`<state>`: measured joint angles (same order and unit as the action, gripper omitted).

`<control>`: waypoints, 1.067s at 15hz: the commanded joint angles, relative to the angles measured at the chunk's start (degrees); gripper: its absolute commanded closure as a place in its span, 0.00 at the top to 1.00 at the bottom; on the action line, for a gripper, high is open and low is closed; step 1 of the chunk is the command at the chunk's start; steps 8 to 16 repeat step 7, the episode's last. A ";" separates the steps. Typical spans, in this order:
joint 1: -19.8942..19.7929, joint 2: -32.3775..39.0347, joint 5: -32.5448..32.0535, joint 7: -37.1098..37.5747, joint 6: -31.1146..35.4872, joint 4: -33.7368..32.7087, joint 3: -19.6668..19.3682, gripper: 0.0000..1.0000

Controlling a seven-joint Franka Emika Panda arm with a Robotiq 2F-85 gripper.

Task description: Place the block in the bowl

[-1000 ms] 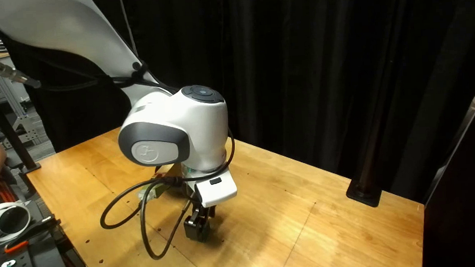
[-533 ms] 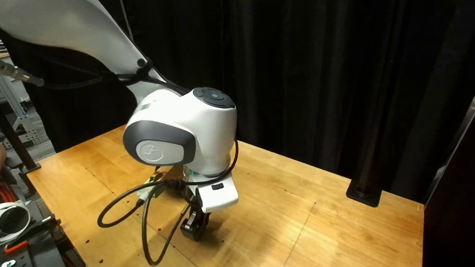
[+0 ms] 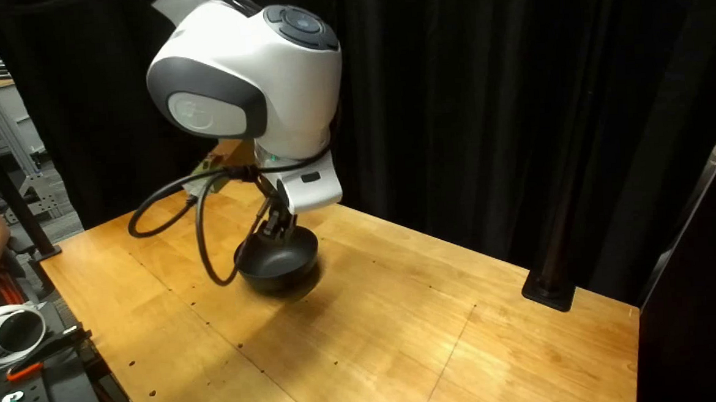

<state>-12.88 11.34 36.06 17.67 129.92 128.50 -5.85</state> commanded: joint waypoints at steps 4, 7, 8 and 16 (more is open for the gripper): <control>2.92 -3.24 8.48 -6.40 -9.90 0.29 0.91 0.82; 2.71 -3.97 7.58 -6.27 -13.84 0.70 -0.28 1.00; 2.71 -3.97 7.58 -6.27 -13.84 0.70 -0.28 1.00; 2.71 -3.97 7.58 -6.27 -13.84 0.70 -0.28 1.00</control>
